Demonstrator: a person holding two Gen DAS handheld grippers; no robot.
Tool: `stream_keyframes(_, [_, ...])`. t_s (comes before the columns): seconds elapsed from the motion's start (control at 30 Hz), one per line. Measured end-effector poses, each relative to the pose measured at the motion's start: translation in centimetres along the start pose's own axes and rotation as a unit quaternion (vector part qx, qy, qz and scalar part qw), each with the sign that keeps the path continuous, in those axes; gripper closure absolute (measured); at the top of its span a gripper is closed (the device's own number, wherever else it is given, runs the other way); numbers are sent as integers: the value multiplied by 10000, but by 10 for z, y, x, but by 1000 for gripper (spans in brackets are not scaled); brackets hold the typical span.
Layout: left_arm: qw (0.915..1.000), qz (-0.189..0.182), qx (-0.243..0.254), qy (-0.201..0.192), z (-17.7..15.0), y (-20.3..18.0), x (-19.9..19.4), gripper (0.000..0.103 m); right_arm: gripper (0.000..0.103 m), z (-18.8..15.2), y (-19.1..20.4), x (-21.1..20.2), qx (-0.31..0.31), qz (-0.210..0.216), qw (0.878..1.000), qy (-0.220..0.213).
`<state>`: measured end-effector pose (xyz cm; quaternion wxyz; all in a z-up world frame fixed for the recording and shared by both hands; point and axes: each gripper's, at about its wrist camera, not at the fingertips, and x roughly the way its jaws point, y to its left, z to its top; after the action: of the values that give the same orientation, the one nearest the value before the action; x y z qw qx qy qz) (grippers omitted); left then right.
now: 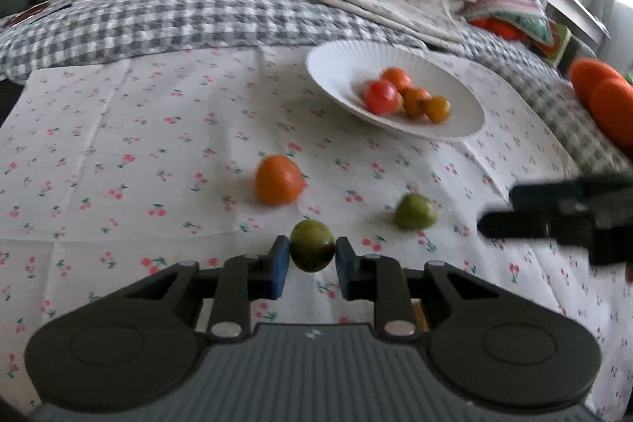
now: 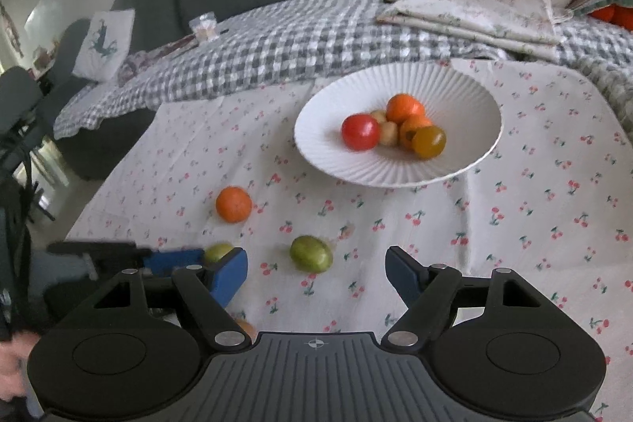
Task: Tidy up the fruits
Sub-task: 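Grasp a green lime with the left tool, then grasp the brown kiwi with the right tool while the left tool holds the lime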
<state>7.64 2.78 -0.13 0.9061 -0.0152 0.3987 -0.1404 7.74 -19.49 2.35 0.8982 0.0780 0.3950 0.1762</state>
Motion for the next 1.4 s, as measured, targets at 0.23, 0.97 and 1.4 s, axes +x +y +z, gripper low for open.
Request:
stream_keyframes(0.23, [10000,17,-77,-48,1,6,-3,80,25,-14,24,12,-497,522,9964,452])
stream_keyframes(0.97, [9999,76,-85,-104,3,9,-7,80,75,-40,66,33,-1495,378,9853,742])
stream_keyframes(1.4, [9999,71,-5,-132,4,4,-7,80,75,-23,52,20,-1312,208,9901,457])
